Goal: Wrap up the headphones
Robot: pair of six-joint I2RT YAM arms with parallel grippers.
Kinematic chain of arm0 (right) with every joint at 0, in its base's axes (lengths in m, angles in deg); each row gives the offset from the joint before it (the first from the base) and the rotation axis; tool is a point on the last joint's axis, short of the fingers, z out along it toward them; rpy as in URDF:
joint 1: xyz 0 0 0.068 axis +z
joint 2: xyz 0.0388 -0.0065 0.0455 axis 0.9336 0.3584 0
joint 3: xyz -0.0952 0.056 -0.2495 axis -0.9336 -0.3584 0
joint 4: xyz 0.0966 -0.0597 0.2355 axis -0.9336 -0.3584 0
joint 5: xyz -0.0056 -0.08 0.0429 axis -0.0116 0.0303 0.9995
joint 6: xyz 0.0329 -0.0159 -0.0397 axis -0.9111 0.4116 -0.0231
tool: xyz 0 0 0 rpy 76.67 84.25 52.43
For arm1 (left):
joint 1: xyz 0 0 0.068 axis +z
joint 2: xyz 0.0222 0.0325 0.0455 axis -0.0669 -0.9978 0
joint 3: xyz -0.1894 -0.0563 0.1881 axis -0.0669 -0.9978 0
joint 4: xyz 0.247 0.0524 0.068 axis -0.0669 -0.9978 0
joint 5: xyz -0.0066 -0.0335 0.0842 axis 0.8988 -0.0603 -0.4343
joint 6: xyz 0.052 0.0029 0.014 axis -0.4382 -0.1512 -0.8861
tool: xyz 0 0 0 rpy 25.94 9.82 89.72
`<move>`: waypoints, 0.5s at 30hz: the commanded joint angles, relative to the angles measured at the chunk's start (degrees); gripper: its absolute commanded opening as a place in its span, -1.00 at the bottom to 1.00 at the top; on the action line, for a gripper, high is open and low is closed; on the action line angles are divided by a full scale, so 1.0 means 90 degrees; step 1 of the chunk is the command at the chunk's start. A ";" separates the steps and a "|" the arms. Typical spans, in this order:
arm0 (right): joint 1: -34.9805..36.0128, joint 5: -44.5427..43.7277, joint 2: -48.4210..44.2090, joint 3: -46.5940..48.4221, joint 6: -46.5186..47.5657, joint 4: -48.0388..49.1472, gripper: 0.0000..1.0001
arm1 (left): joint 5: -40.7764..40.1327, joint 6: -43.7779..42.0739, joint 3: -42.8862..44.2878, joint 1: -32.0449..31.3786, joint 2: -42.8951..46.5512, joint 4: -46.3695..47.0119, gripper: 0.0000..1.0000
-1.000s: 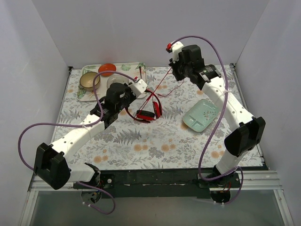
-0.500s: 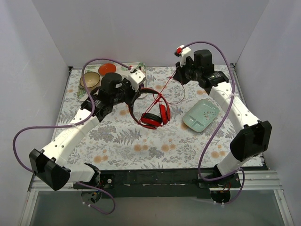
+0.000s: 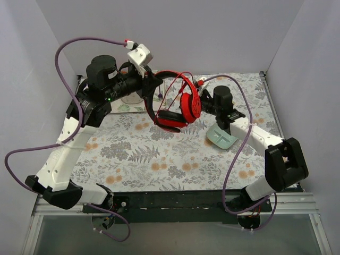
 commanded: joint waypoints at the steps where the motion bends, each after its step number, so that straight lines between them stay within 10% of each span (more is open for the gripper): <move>1: 0.0190 -0.0378 -0.0414 -0.0448 -0.0537 0.2213 -0.05 | -0.0264 0.0375 0.0737 -0.0015 -0.0180 -0.0143 -1.00; 15: 0.0454 -0.1180 -0.0063 -0.1630 -0.1337 0.2682 -0.05 | -0.1611 0.1264 0.1558 -0.0015 -0.0434 0.0423 -1.00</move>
